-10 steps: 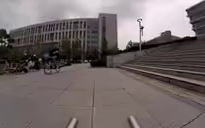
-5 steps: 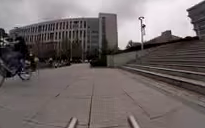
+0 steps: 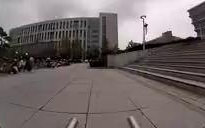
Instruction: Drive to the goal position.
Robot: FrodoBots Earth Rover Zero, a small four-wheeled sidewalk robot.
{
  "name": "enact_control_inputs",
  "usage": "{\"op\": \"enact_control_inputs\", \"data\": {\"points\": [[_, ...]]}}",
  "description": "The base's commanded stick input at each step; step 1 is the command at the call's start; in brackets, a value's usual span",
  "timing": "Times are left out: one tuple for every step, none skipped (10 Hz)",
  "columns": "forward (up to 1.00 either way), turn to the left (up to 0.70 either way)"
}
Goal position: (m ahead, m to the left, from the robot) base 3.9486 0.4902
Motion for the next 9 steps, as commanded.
{"op": "enact_control_inputs", "data": {"points": [[1.0, 0.0], [1.0, 0.0], [1.0, 0.0], [1.0, 0.0], [1.0, 0.0], [1.0, 0.0], [1.0, 0.01], [1.0, 0.08], [1.0, 0.15]]}}
